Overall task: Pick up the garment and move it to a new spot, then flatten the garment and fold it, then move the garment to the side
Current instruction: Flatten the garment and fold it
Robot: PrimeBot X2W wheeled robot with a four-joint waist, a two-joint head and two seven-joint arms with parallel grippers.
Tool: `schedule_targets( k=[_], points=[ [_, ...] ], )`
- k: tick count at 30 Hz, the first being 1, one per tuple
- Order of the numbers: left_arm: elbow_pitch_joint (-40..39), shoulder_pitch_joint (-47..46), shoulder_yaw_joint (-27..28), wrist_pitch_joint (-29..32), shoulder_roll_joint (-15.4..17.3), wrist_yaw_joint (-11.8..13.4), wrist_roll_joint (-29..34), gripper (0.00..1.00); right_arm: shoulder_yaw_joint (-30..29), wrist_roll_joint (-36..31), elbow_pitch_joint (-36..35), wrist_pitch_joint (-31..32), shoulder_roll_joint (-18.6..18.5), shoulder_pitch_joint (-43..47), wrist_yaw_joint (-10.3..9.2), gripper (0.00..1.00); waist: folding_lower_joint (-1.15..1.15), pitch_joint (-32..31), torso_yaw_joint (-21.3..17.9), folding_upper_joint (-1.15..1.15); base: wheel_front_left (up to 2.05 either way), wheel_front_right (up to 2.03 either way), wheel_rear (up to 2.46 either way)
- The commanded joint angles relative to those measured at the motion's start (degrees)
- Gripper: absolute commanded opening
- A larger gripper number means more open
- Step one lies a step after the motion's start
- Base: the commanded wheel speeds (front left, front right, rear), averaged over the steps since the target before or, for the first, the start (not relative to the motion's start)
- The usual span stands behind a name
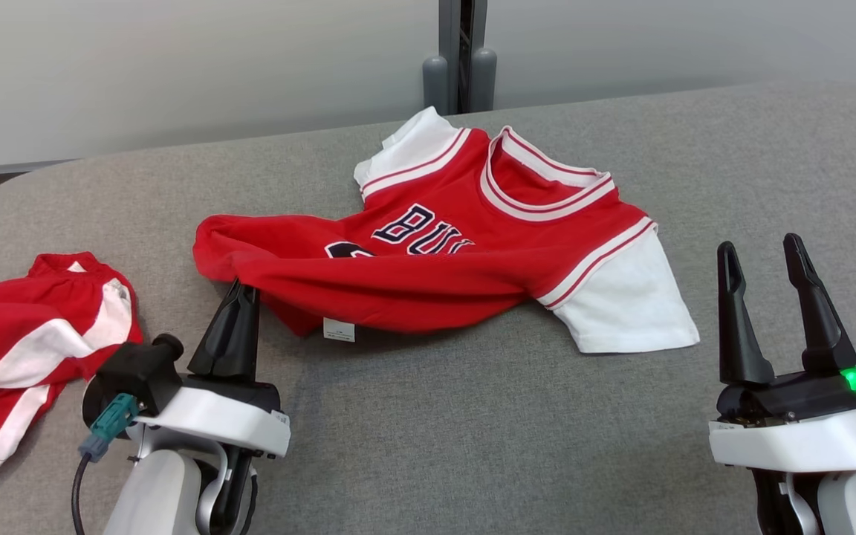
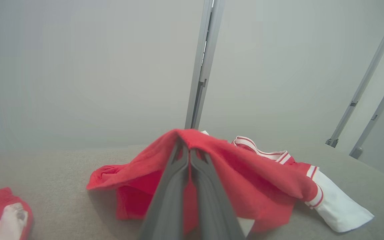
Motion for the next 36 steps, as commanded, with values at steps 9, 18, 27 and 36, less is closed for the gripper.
schedule_targets(
  k=[9, 18, 27, 36],
  points=[
    [-3.0, 3.8, 2.0, -0.3, 0.1, -0.1, 1.2, 0.0, -0.3, 0.2, 0.3, -0.1, -0.3, 2.0, 0.0, 1.0, 0.0, -3.0, 1.2, 0.0, 0.0, 0.0, 0.0],
    [-5.9, 5.8, 5.8, -0.3, 0.1, -0.1, 2.6, 0.0, -0.9, 0.8, 0.2, -0.1, -0.3, 2.8, 0.0, 1.0, 0.0, -4.2, 2.7, 0.0, 0.0, 0.0, 0.0],
    [1.7, -0.8, 2.3, 2.6, 1.9, 0.3, 7.3, 0.0, 0.6, 1.0, -0.1, -0.1, -0.3, 0.9, 0.0, 1.0, 0.0, -1.0, 2.0, 0.0, 0.0, 0.0, 0.0],
    [19.1, -13.2, -0.6, 10.5, 4.2, 2.5, 11.6, 0.0, 2.6, 1.6, 0.4, -0.1, -0.3, -1.6, 0.0, 1.0, 0.0, 4.7, -1.5, 0.0, 0.0, 0.0, 0.0]
  ],
)
